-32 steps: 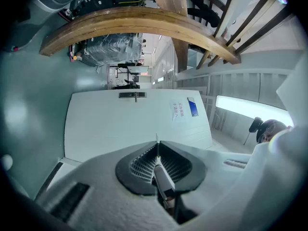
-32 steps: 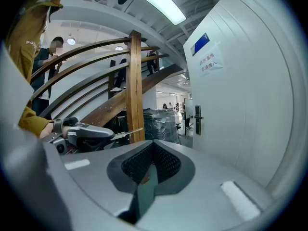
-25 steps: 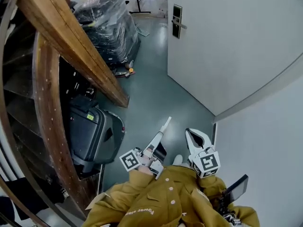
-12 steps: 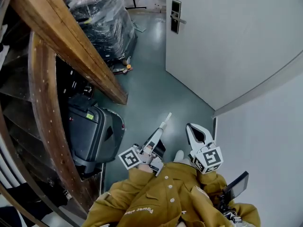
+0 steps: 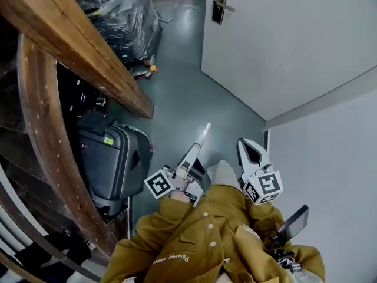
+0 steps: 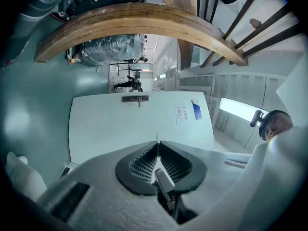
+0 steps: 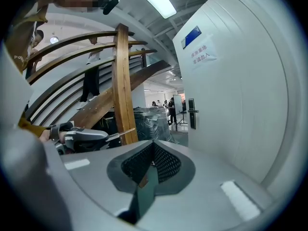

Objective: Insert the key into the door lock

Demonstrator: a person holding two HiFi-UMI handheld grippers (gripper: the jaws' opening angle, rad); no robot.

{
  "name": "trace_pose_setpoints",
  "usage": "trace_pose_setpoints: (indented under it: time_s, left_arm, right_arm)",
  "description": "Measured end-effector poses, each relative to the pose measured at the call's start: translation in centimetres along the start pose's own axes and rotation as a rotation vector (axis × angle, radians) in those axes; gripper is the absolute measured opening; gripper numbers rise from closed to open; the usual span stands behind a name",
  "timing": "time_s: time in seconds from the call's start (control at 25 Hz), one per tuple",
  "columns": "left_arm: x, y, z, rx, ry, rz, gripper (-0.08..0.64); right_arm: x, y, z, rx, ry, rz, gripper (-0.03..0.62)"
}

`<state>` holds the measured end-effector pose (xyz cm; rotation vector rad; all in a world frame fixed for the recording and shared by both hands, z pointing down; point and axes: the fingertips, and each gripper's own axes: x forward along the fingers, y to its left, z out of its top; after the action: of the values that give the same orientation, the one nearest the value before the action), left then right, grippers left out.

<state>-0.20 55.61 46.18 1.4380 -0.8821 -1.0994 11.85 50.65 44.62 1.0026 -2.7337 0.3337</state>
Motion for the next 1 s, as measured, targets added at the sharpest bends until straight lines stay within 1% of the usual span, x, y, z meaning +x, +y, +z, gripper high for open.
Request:
trace_pose_setpoints:
  time_s: [0.16,0.32,0.48,0.68,0.88,1.0]
  left_arm:
    - [2.2,0.5,1.9,0.001,-0.005,0.003,0.025]
    - [6.2,1.7,3.7,-0.007,-0.005,0.009,0.025]
    - [12.1,2.8,5.8,0.006,-0.011,0.027,0.025]
    - [21.4,2.4,8.0,0.031,0.0,0.051,0.025]
    - [27.7,1.8,9.3,0.062,-0.015,0.038,0.025]
    - [30.3,2.2,10.1,0.048,-0.032,0.045,0.025]
  right_arm:
    - [2.2,-1.3,0.4,0.005,0.01,-0.001,0.006]
    - [5.6,-4.2,1.2,0.014,0.008,0.007,0.006]
    - [10.1,-9.1,2.9,0.021,-0.005,0.025,0.006]
    - [15.3,-16.2,6.7,0.029,-0.017,0.061,0.006]
    - [18.4,-20.8,9.5,0.032,-0.036,0.097,0.006]
    - [20.2,-22.5,10.3,0.042,-0.026,0.117,0.006]
